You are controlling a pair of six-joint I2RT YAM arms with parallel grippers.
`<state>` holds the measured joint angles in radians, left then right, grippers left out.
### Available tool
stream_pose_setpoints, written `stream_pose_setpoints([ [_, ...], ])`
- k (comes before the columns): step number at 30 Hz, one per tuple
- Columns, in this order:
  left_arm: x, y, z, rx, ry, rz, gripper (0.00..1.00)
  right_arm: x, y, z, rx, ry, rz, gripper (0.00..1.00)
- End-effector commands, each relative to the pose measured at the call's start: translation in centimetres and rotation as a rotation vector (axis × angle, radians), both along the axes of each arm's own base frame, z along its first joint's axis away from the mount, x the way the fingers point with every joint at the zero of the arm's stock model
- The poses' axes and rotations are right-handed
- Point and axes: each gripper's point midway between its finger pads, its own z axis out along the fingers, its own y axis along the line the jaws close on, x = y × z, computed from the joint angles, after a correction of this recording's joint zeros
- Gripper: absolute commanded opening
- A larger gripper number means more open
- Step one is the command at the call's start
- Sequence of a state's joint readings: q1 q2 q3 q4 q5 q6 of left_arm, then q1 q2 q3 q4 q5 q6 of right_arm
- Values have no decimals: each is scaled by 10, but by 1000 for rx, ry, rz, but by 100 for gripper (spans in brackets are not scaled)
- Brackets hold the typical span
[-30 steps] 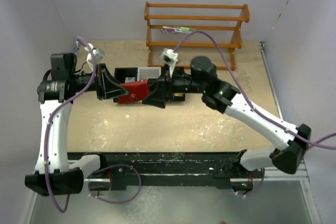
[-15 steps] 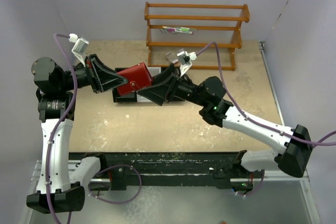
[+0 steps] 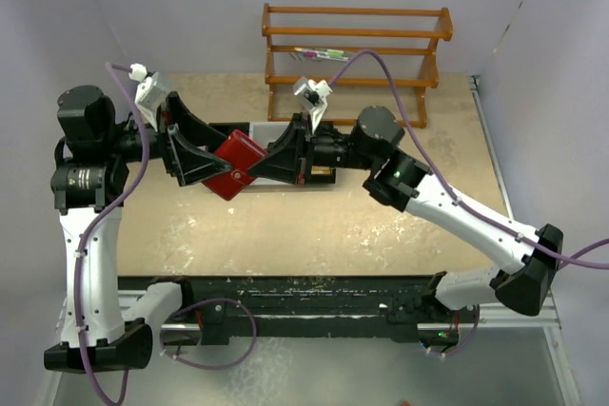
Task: Take the credit cards out of the card holder
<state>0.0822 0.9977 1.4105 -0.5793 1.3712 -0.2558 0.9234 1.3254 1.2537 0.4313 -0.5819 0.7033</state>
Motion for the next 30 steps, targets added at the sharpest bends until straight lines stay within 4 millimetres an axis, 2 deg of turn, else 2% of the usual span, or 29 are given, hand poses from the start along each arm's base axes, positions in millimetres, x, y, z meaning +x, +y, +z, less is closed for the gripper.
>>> stream_pose_setpoints([
  [1, -12, 2, -22, 88, -104, -63, 84, -31, -10, -28, -230, -141, 211, 0],
  [7, -19, -1, -33, 38, -42, -129, 78, -22, -8, -39, -335, -167, 210, 0],
  [14, -17, 0, -55, 50, 3, -111, 72, -7, 4, -32, -389, -191, 199, 0],
  [17, -7, 3, -70, 92, 22, -64, 63, -2, 9, -31, -410, -202, 204, 0],
  [19, 2, 6, -76, 121, 36, -26, 51, 4, 10, -32, -431, -206, 178, 0],
  [22, 12, 9, -77, 133, 70, 15, 30, 22, 7, -34, -456, -206, 69, 24],
  [25, 19, 9, -72, 114, 107, 50, 15, 63, -12, -23, -448, -161, -249, 55],
  [27, 29, 12, -70, 108, 130, 121, 5, 99, -41, -18, -442, -118, -540, 63],
  [28, 34, 14, -68, 103, 129, 164, 2, 106, -55, -10, -407, -107, -651, 65],
  [30, 44, 19, -64, 91, 137, 258, 2, 103, -70, -1, -314, -78, -761, 67],
])
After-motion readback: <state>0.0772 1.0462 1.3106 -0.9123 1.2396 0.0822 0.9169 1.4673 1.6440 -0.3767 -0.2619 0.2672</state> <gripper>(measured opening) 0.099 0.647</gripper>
